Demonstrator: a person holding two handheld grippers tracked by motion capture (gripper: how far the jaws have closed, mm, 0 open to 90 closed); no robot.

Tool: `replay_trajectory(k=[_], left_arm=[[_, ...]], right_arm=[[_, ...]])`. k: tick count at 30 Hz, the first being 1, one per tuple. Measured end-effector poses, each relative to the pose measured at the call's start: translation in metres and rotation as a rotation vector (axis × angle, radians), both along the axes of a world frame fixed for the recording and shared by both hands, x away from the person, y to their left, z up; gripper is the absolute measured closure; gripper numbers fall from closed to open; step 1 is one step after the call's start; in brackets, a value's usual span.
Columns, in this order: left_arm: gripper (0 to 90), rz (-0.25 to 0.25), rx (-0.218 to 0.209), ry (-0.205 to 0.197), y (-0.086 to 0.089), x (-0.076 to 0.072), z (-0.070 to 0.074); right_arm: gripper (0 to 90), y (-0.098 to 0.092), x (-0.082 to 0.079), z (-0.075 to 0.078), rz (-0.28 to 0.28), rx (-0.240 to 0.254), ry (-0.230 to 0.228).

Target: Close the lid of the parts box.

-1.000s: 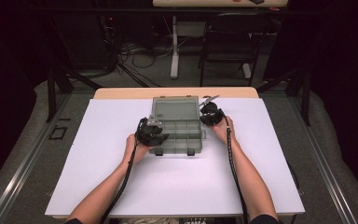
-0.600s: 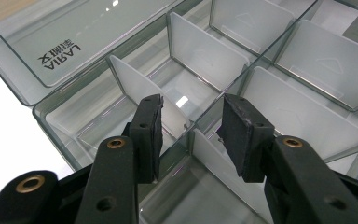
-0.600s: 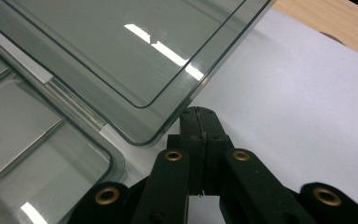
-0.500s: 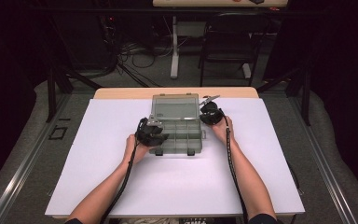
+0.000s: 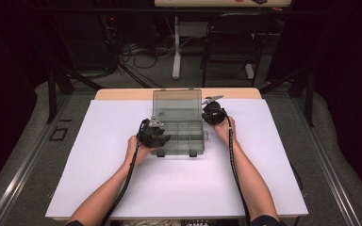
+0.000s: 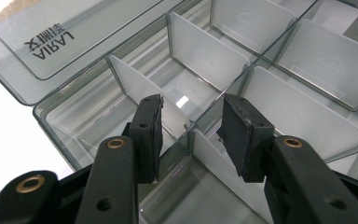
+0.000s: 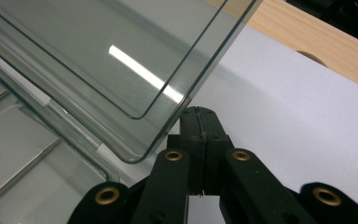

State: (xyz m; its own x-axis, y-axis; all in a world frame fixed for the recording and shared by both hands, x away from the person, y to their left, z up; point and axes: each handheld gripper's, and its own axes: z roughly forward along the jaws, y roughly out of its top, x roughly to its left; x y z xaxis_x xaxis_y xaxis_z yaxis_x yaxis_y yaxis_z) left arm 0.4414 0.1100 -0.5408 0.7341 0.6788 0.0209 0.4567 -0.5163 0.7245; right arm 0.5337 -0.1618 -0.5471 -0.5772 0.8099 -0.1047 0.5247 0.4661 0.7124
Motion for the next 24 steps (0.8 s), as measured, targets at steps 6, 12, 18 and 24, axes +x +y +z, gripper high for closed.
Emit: replay_trajectory(k=[6, 12, 18, 24], left_arm=[[59.0, 0.0, 0.001, 0.0, 0.0, 0.0, 0.0], [59.0, 0.001, 0.001, -0.001, 0.0, 0.0, 0.0], [58.9, 0.002, -0.001, -0.002, 0.0, 0.0, 0.0], [59.0, 0.003, -0.002, -0.002, 0.0, 0.0, 0.0]], right_arm=[[90.0, 0.0, 0.001, 0.004, -0.001, 0.001, -0.013], [90.0, 0.0, 0.0, 0.005, -0.001, 0.002, -0.021], [90.0, -0.001, 0.0, 0.009, -0.006, 0.025, -0.034], [90.0, -0.002, -0.001, 0.012, -0.01, 0.036, -0.051]])
